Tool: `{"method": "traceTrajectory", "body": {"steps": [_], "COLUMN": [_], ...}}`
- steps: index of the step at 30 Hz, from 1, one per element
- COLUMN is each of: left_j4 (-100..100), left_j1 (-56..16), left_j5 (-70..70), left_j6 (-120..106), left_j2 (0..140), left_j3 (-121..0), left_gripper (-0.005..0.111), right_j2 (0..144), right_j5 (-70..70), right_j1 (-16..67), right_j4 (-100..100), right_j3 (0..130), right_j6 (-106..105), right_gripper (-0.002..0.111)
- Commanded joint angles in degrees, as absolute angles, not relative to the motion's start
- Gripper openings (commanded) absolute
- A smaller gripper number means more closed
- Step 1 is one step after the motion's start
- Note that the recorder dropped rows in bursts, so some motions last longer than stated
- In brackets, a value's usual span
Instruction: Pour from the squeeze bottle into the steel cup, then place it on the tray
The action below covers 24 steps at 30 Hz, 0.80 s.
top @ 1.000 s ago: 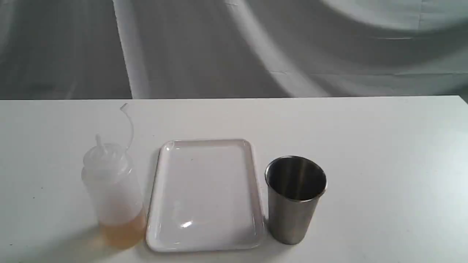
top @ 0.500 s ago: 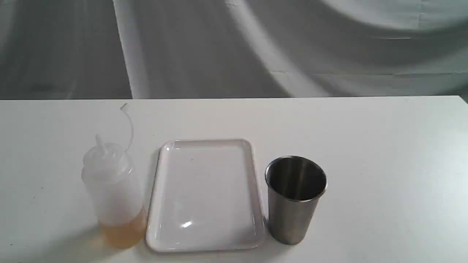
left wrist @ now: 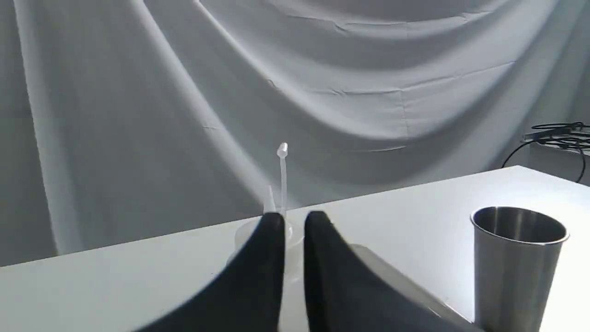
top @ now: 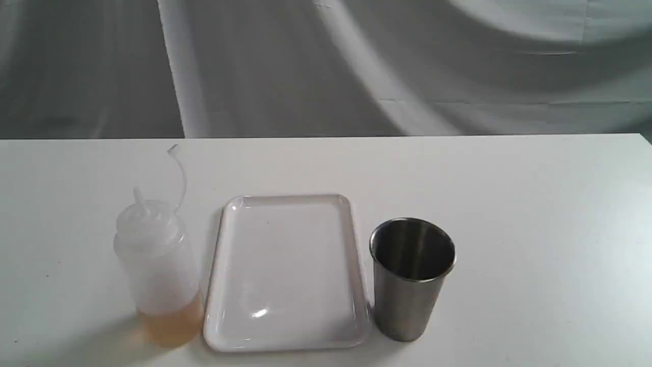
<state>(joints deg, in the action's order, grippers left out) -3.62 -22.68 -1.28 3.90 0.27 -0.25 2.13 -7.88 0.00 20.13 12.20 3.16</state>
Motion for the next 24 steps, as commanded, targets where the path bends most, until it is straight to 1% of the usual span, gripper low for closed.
{"method": "traceTrajectory", "body": {"steps": [1,5,10,14,18,21,24], "left_j4": [-3.9,-3.9,-3.9,-3.9,-3.9,-3.9,-3.9], "left_j1": [-22.6,-22.6,-22.6,-22.6,-22.6,-22.6,-22.6], "left_j5": [-0.7,-0.7,-0.7,-0.7,-0.7,-0.7,-0.7], "left_j6": [3.9,3.9,3.9,3.9,3.9,3.9,3.9], "left_j2": [0.0,0.0,0.0,0.0,0.0,0.0,0.0], "left_j3": [0.0,0.0,0.0,0.0,0.0,0.0,0.0], "left_gripper": [0.008,0.008,0.008,0.008,0.008,0.008,0.008], "right_j2": [9.5,21.8,39.6,49.9,57.6,61.2,64.6], "right_j5": [-15.4,-22.5,-32.4,-36.6,-33.3,-27.3,-24.4], "right_j1": [0.0,0.1,0.1,0.3,5.4,11.8,17.5], "right_j4": [17.5,20.9,40.8,52.2,48.8,42.8,35.2], "right_j3": [21.5,33.1,49.5,59.0,64.7,65.8,66.1], "right_j6": [-0.5,-9.3,-29.7,-40.9,-41.4,-40.8,-34.7], "right_gripper": [0.0,0.0,0.0,0.0,0.0,0.0,0.0]}}
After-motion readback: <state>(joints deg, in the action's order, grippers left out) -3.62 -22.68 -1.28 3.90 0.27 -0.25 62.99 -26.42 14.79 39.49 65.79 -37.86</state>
